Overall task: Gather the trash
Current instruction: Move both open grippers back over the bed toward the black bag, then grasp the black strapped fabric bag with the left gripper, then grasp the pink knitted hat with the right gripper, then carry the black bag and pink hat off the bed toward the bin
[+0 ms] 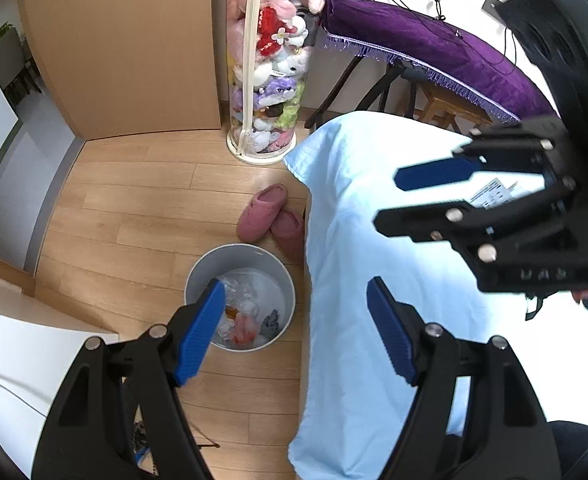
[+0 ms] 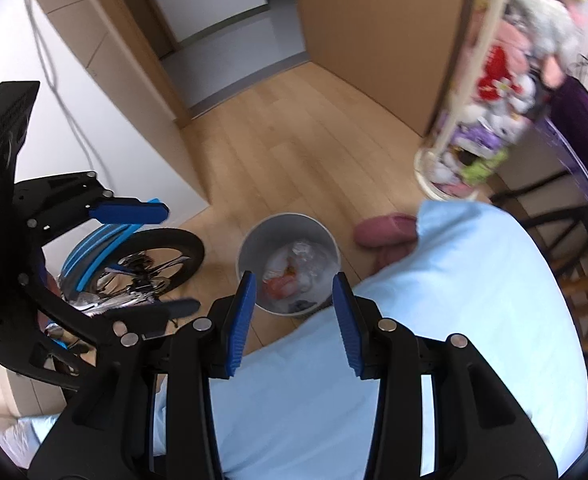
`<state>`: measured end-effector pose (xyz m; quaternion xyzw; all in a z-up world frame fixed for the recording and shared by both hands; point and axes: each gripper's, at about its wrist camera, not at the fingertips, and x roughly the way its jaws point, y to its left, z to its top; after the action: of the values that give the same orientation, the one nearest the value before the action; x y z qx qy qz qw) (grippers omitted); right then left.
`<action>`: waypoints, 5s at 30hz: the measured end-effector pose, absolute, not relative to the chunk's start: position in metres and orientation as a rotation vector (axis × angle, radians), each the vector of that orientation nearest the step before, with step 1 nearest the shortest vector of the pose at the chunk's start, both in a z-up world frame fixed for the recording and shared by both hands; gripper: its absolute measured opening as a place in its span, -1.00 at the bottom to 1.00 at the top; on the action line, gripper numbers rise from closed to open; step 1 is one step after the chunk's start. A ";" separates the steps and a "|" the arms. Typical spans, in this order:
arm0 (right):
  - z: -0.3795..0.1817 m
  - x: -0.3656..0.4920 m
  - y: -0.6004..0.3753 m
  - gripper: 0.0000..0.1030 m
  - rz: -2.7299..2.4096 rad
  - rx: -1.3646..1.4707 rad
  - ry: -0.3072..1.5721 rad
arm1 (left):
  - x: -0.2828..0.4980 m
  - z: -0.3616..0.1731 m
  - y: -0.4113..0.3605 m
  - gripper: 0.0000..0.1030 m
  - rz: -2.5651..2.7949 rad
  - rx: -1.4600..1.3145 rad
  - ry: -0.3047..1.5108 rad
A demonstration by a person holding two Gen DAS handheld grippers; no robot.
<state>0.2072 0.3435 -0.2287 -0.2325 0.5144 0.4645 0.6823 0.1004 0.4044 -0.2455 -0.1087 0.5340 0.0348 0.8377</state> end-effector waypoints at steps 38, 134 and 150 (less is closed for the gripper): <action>-0.239 0.162 -0.124 0.02 0.035 -0.038 1.177 | 0.158 -0.242 0.069 0.42 -0.337 0.024 1.136; -0.202 0.180 0.182 -0.52 0.651 -0.400 1.174 | 0.120 -0.242 0.298 -0.30 0.144 -0.218 1.177; -0.213 0.173 0.365 -0.50 0.998 -0.561 1.072 | 0.064 -0.241 0.428 -0.30 0.381 -0.321 1.146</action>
<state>0.1727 0.3645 -0.2125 -0.2527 0.4828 0.4492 0.7080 0.0637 0.4282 -0.2408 -0.1503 0.5364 0.1784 0.8111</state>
